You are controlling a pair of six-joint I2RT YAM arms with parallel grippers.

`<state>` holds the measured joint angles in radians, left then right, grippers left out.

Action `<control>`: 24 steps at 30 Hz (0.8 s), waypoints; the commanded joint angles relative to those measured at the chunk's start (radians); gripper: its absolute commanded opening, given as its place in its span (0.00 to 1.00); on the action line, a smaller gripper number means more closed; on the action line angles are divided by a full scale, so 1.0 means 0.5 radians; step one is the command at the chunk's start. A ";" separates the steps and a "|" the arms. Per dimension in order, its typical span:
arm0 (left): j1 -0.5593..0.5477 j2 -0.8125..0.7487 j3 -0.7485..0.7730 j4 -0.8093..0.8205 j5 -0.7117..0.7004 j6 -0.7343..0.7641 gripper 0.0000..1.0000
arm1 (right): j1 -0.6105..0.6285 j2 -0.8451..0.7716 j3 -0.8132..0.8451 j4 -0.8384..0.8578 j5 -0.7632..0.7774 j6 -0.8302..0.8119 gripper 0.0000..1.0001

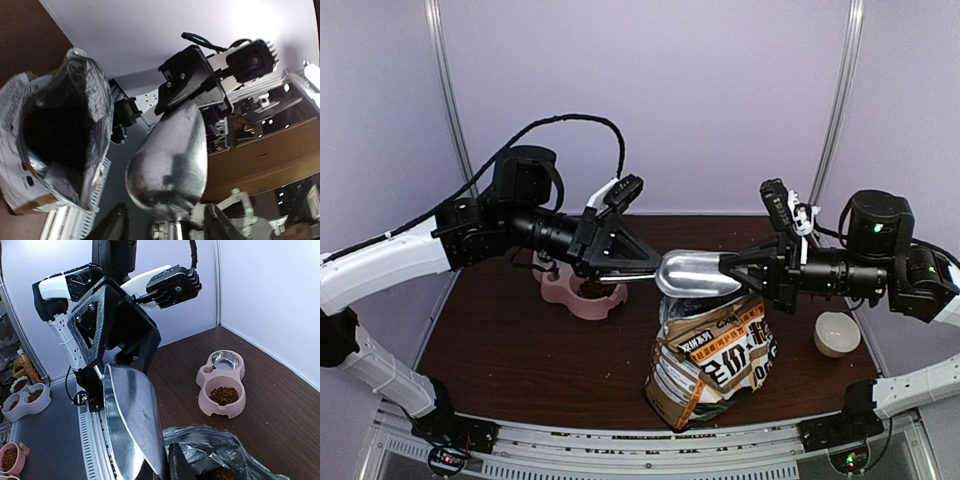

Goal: Serve the pet food
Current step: Pass from the left arm to the right, then pass from the right arm to the left

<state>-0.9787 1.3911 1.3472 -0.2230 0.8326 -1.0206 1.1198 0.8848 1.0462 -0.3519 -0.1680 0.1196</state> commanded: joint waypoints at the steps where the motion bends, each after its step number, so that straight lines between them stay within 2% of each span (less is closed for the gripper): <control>1: -0.030 -0.075 0.086 -0.190 -0.222 0.601 0.64 | 0.012 0.043 0.037 0.060 -0.066 0.226 0.00; 4: -0.078 -0.107 0.060 -0.225 -0.376 0.925 0.66 | 0.011 0.108 0.115 -0.125 -0.008 0.393 0.00; 6: -0.101 -0.122 0.028 -0.194 -0.434 0.999 0.67 | 0.011 0.122 0.142 -0.204 0.059 0.531 0.00; 11: -0.121 -0.225 -0.116 0.053 -0.499 1.014 0.69 | -0.006 0.103 0.174 -0.342 0.190 0.765 0.00; 20: -0.120 -0.288 -0.181 -0.044 -0.744 1.033 0.74 | -0.030 0.018 0.117 -0.173 0.134 0.926 0.00; 24: -0.127 -0.269 -0.185 -0.033 -0.700 1.003 0.73 | -0.032 0.019 0.124 -0.167 0.141 0.927 0.00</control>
<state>-1.0359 1.2667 1.2644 -0.2832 0.4988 -0.5220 1.1091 0.9051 1.0943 -0.4824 -0.1074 0.5571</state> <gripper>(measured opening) 0.747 0.024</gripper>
